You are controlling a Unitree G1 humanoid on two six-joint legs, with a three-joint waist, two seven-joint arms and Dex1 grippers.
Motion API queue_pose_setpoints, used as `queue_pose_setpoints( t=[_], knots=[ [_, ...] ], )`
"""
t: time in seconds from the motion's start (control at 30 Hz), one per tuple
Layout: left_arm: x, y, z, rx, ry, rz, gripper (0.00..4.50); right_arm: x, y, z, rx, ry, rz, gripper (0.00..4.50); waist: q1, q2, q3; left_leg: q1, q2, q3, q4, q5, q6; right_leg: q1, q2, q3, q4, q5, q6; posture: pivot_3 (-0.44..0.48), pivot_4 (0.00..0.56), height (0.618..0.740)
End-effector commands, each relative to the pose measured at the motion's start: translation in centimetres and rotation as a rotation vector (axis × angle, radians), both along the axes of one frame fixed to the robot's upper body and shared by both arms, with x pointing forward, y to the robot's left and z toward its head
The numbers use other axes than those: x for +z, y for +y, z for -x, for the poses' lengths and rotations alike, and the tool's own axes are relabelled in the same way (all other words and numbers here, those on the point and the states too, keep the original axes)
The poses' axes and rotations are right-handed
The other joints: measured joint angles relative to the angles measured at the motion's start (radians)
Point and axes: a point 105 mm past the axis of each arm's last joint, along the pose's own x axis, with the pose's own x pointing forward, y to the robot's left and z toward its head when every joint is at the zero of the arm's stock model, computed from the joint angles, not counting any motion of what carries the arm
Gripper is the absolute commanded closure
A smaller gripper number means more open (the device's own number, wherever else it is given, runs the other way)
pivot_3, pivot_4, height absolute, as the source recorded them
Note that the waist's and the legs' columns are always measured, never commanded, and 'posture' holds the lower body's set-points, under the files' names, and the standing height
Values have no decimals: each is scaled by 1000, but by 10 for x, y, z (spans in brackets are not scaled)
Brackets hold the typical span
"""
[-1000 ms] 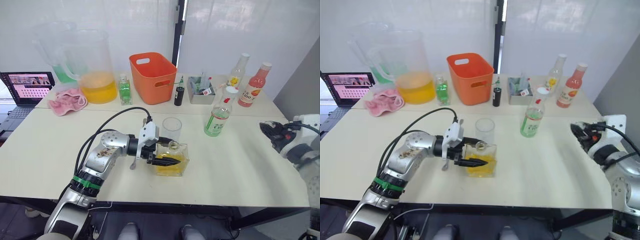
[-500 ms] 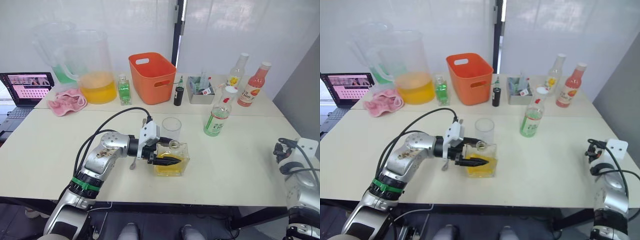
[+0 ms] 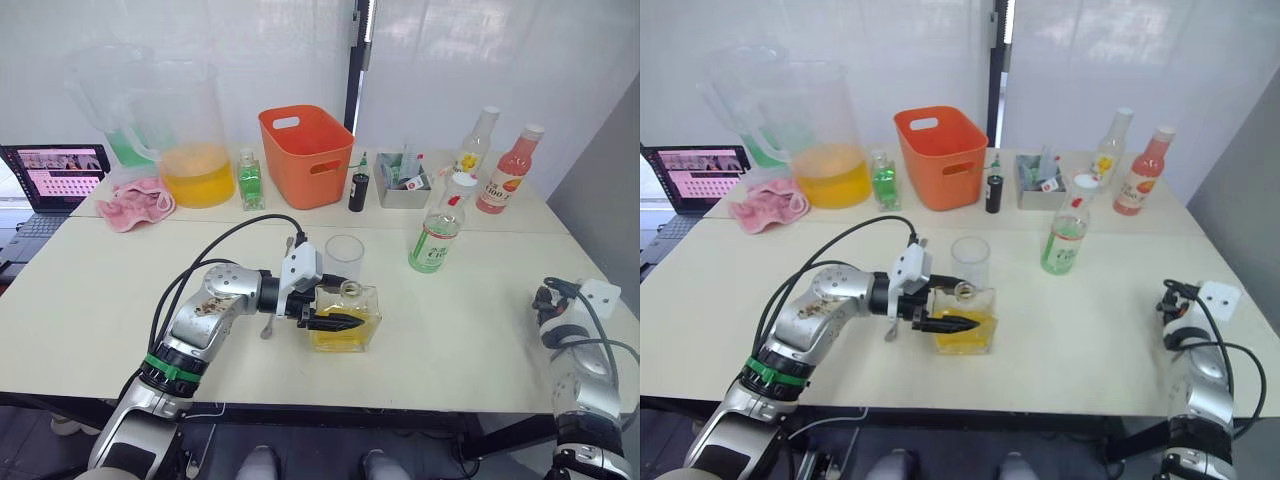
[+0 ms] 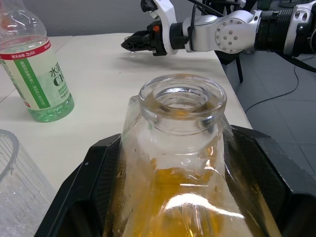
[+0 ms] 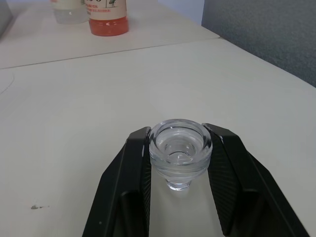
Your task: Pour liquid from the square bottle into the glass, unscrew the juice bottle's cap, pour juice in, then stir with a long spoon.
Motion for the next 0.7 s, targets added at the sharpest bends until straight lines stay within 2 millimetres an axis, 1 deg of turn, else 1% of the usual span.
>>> queue_pose_setpoints(
  t=[0.03,0.1,0.17,0.4,0.43,0.53,0.67,0.7],
  knots=[
    [-6,-2,-5,38,-26,-42,1697,4,-5,2,-6,-17,-25,3422,0,0,0,0,0,0,0,0,0,0,0,0,0,0,0,0,150,703],
    [-7,-3,-6,40,-28,-45,1697,3,-4,2,-5,-20,-41,3422,0,0,0,0,0,0,0,0,0,0,0,0,0,0,0,0,150,703],
    [-7,-3,-6,41,-28,-46,1697,4,-4,2,-3,-23,-39,2372,0,0,0,0,0,0,0,0,0,0,0,1,0,0,0,0,150,703],
    [-9,-4,-5,36,-27,-48,1697,14,-6,5,10,-46,-1,64,0,0,0,0,-1,0,0,0,0,1,0,1,0,0,0,0,150,703],
    [-9,-5,-6,36,-27,-48,1697,15,-6,5,12,-48,1,0,0,0,0,0,-1,0,0,0,0,1,0,2,0,0,0,0,150,703],
    [-9,-5,-6,35,-28,-47,1697,22,-5,8,20,-64,29,0,0,0,0,0,-1,0,0,0,0,1,0,2,0,0,1,0,150,703],
    [-9,-4,-5,34,-26,-40,1697,50,-5,17,36,-137,118,0,1,0,0,0,-2,0,0,0,1,1,0,3,0,0,1,0,150,703],
    [-8,-4,-6,36,-29,-30,1697,62,-1,19,76,-164,132,0,1,0,0,0,-2,0,0,0,1,1,0,3,0,-1,1,0,150,703]
  ],
)
